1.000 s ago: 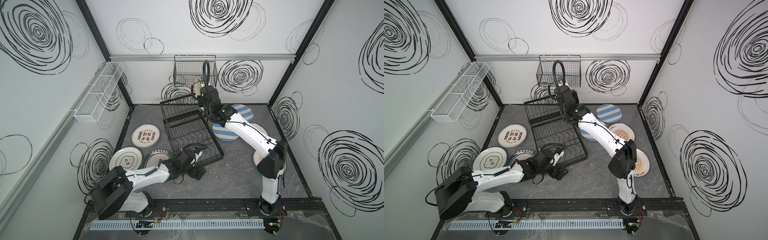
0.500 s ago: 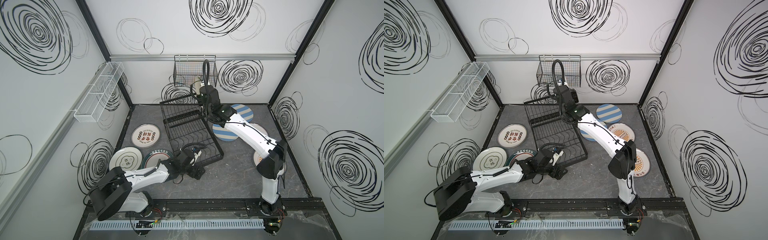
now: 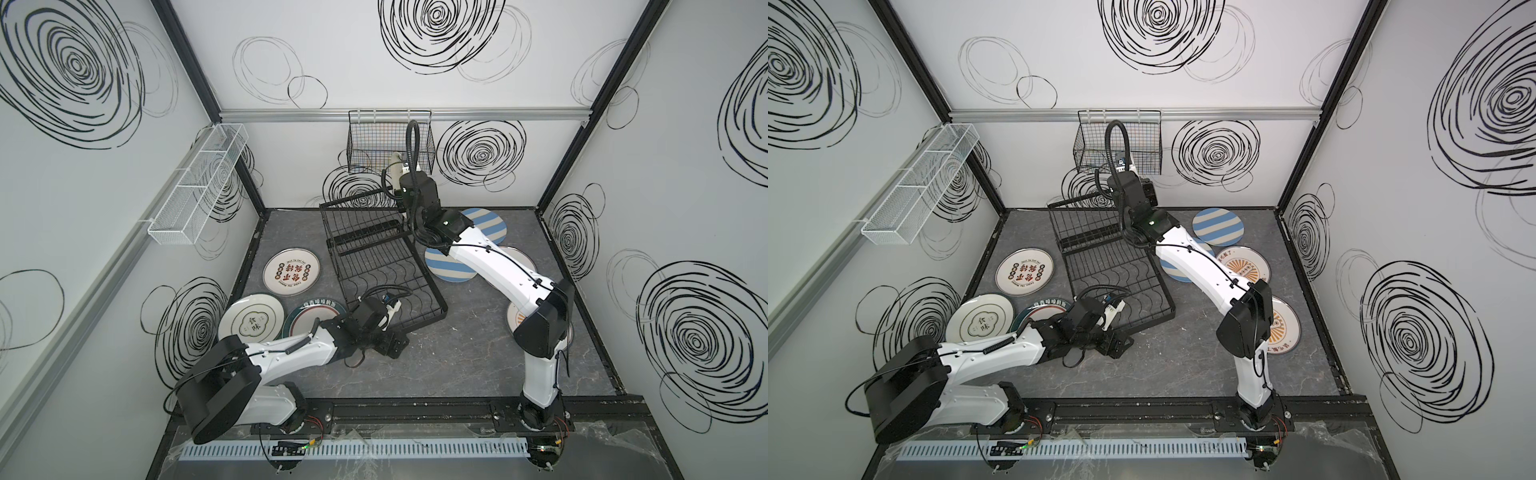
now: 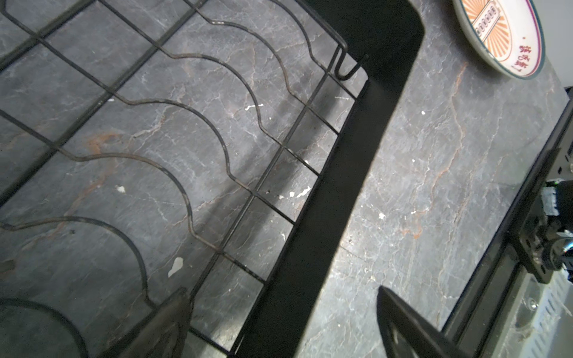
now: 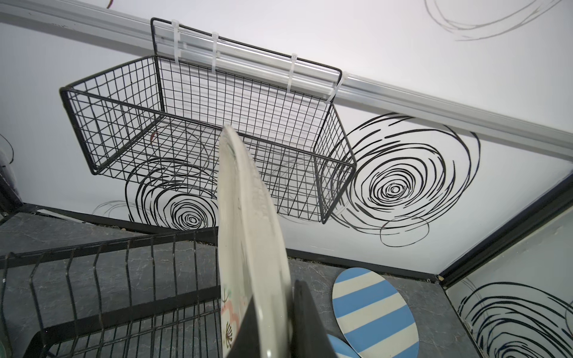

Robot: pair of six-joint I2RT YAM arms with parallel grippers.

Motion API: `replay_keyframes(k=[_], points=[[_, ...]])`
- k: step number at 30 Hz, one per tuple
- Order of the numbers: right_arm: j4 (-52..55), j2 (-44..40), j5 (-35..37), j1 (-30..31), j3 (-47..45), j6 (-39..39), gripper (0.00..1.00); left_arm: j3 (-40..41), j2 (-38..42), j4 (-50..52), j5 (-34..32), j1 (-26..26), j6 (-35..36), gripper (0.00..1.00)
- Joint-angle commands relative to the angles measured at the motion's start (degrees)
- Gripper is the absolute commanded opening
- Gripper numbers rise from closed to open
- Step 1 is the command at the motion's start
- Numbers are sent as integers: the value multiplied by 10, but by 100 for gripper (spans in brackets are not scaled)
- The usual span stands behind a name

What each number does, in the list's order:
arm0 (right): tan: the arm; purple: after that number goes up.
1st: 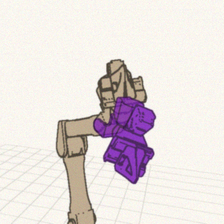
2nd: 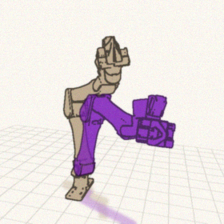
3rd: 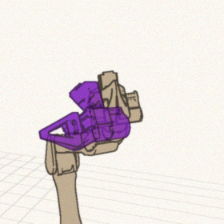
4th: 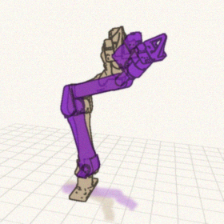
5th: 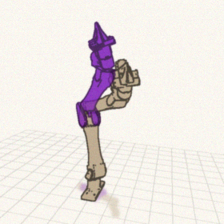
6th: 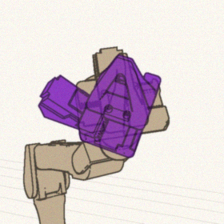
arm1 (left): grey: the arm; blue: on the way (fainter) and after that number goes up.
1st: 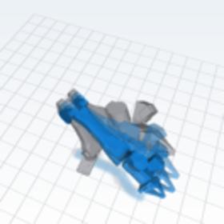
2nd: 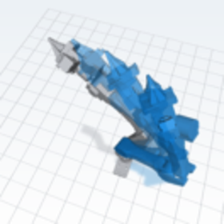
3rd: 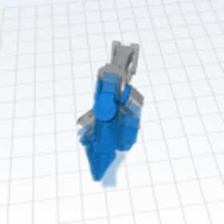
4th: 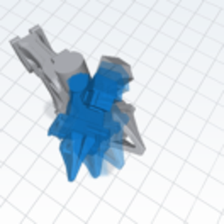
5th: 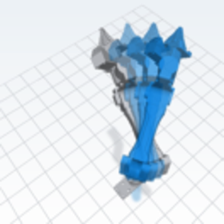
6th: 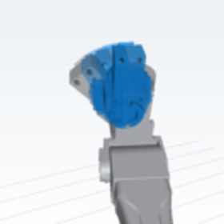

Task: Load plates into a dish rack
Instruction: Place the plate on the dish rack.

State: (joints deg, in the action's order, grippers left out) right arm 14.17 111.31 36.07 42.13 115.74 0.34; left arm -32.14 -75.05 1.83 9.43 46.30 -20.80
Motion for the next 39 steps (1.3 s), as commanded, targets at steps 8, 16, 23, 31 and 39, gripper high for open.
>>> replay_keyframes(k=[8, 16, 23, 31, 39], points=[[-86, -14, 23, -18, -16, 22, 0, 2, 21, 3, 1, -8, -2, 96], [-86, -42, 23, -13, -49, 26, 27, 1, 31, 9, -3, -9, -4, 96], [-85, -62, 31, -7, -61, 21, 39, 2, 46, 11, -7, -10, -5, 96], [-49, -101, 20, -6, -42, 23, 71, -33, 67, 40, -28, -16, 5, 96], [101, -242, -171, -128, -130, 168, 81, -103, 79, 68, -25, -14, 22, 96]])
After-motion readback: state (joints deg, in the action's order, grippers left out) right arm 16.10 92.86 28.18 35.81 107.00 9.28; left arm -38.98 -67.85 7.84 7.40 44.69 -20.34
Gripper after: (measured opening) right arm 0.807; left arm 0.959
